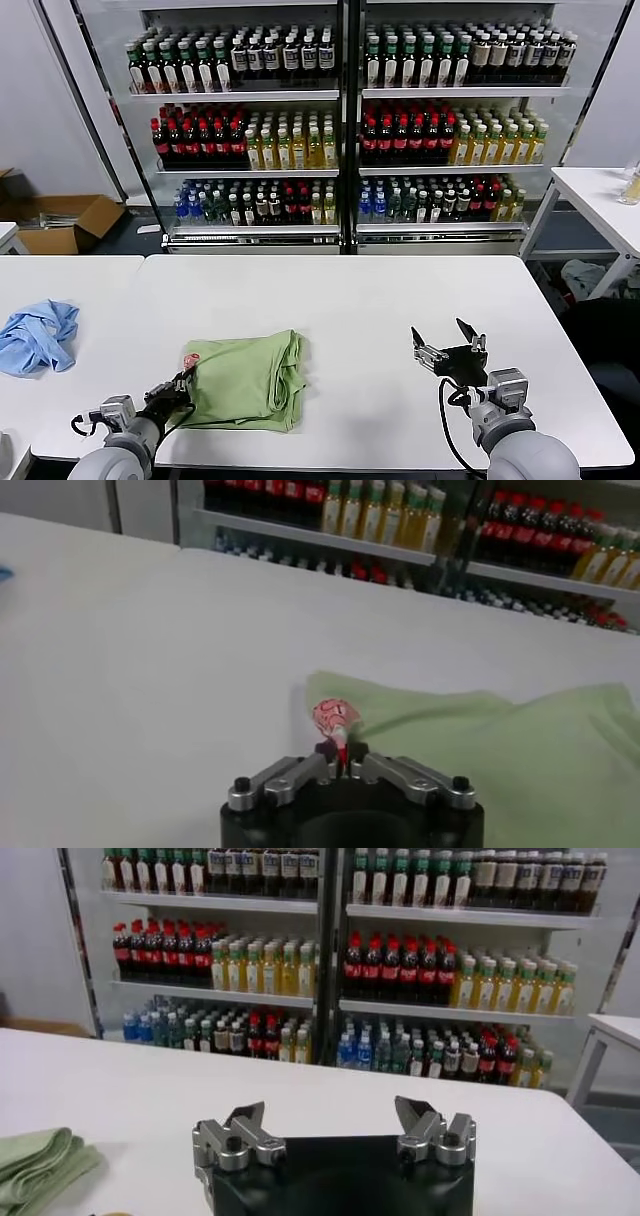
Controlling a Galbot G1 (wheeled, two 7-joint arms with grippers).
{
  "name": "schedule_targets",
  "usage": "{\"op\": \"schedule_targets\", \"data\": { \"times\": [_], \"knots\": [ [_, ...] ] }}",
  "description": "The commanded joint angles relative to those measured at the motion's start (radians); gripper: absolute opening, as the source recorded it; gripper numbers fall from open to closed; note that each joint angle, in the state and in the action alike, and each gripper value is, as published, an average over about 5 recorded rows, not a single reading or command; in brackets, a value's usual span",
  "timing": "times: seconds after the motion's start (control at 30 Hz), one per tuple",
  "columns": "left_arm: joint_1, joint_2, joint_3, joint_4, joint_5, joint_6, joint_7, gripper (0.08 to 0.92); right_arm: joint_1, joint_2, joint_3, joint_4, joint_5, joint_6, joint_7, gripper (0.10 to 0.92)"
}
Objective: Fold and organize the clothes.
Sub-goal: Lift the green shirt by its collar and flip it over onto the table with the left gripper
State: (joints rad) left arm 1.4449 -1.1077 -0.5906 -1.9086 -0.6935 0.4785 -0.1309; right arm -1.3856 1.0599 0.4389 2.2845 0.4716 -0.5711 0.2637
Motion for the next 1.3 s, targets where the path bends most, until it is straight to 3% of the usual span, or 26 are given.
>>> {"op": "schedule_targets", "data": {
  "times": [0.03,0.2,0.37,0.47,0.57,0.7,0.83,1.0,1.13,1.3],
  "knots": [
    [0.043,0.046,-0.153,-0.145,-0.057,0.009,0.004,0.108,0.002,-0.005,0.007,0.001,0.002,-0.001,0.001,0.823],
    [0.07,0.136,-0.448,-0.198,-0.322,0.092,0.001,0.108,0.004,-0.01,0.011,-0.001,0.003,-0.001,0.0,0.823],
    [0.107,0.273,-0.683,-0.079,-0.541,0.102,0.013,0.108,0.009,-0.013,0.01,-0.008,0.004,0.0,-0.001,0.823],
    [0.139,0.351,-0.745,-0.007,-0.593,0.103,0.044,0.108,0.013,-0.012,0.009,-0.013,0.004,0.001,-0.002,0.823],
    [0.119,0.361,-0.698,-0.022,-0.606,0.102,0.045,0.108,0.014,-0.009,0.005,-0.014,0.004,0.001,-0.001,0.823],
    [0.027,0.245,-0.448,-0.175,-0.577,0.1,0.002,0.108,0.011,-0.015,0.005,-0.005,0.003,-0.003,0.002,0.823],
    [-0.007,0.03,-0.092,-0.366,-0.426,0.099,-0.008,0.108,-0.001,-0.017,0.016,0.007,0.0,-0.006,0.007,0.823],
    [-0.013,-0.21,0.251,-0.429,-0.183,0.098,0.008,0.108,-0.014,-0.013,0.017,0.019,-0.012,-0.007,0.011,0.822],
    [-0.044,-0.282,0.318,-0.396,-0.153,0.083,0.003,0.108,-0.017,-0.011,0.016,0.026,-0.017,-0.007,0.011,0.823],
    [-0.062,-0.284,0.309,-0.317,-0.139,0.042,-0.004,0.108,-0.015,-0.007,0.013,0.022,-0.019,-0.007,0.01,0.823]
  ]
}}
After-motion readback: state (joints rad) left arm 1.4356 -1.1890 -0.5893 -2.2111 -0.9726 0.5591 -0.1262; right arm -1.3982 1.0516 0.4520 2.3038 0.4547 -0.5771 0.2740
